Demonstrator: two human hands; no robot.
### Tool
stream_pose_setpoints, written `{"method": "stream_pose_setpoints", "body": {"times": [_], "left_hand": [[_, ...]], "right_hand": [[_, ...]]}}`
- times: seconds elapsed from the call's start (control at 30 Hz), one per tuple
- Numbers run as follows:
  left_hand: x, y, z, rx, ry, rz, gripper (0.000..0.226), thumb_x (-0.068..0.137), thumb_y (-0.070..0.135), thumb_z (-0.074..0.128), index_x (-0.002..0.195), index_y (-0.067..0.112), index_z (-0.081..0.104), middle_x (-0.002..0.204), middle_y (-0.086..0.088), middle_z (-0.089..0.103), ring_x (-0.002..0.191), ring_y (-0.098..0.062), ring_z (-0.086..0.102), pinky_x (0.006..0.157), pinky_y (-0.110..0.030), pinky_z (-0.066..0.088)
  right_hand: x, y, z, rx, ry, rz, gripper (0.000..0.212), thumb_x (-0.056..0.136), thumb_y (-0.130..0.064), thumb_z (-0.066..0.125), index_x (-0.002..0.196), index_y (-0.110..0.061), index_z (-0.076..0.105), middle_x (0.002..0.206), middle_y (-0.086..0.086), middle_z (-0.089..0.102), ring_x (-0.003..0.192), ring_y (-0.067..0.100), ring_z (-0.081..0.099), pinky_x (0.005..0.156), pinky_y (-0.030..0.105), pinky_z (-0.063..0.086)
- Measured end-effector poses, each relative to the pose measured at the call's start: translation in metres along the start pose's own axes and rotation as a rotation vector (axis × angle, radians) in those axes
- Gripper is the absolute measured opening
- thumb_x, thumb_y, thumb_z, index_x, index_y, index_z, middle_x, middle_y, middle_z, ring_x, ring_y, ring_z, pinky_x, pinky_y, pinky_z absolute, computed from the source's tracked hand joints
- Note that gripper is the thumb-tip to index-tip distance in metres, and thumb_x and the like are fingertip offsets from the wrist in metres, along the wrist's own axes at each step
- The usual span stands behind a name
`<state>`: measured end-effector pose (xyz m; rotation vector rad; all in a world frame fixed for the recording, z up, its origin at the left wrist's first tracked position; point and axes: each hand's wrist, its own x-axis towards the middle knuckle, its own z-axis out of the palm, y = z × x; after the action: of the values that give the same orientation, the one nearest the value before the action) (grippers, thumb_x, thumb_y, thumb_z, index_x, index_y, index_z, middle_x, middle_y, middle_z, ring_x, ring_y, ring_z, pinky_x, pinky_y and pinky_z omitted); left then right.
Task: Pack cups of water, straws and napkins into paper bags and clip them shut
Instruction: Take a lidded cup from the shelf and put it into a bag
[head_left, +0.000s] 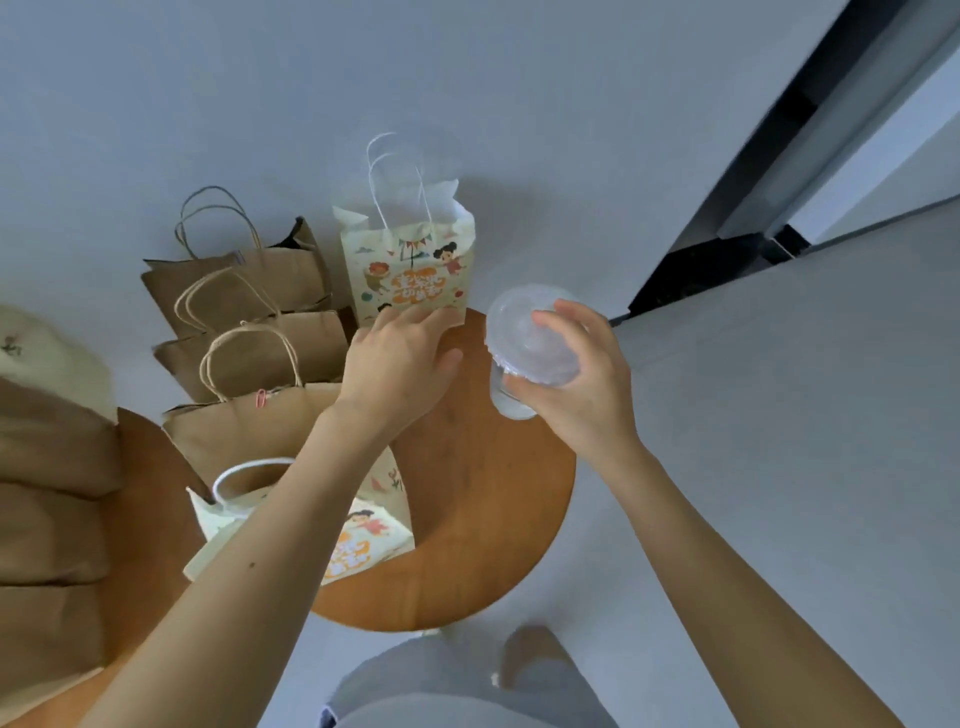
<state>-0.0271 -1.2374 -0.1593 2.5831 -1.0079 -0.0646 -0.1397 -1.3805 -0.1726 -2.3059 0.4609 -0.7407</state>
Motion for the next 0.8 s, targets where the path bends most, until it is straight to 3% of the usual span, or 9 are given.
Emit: {"method": "stream_pose_setpoints", "body": {"times": [0.27,0.4,0.8], "left_hand": [[0.082,-0.018,0.013,0.048,0.047,-0.247,0.036,0.092,0.023,0.049,0.128,0.022,0.054,0.124,0.000,0.058,0.111,-0.029,0.049,0.082,-0.040,0.041],[0.131,-0.026,0.017,0.036,0.130,-0.426,0.032,0.092,0.025,0.051,0.123,0.023,0.058,0.123,0.002,0.059,0.109,-0.027,0.051,0.079,-0.036,0.040],[0.223,-0.073,0.033,0.039,0.190,-0.640,0.031,0.093,0.020,0.049,0.123,0.017,0.059,0.120,-0.002,0.062,0.111,-0.027,0.051,0.079,-0.036,0.040]], "right_hand": [[0.111,0.045,0.032,0.146,-0.157,-0.098,0.055,0.062,-0.027,0.081,0.113,-0.016,0.062,0.126,0.000,0.049,0.116,0.003,0.043,0.089,-0.002,0.027],[0.174,0.070,0.045,0.198,-0.271,-0.160,0.056,0.060,-0.019,0.085,0.111,-0.015,0.064,0.126,0.000,0.050,0.111,-0.006,0.039,0.087,-0.003,0.027],[0.294,0.091,0.096,0.327,-0.277,-0.209,0.050,0.065,-0.038,0.070,0.108,-0.013,0.064,0.124,0.001,0.049,0.113,-0.016,0.038,0.089,0.001,0.030]]}}
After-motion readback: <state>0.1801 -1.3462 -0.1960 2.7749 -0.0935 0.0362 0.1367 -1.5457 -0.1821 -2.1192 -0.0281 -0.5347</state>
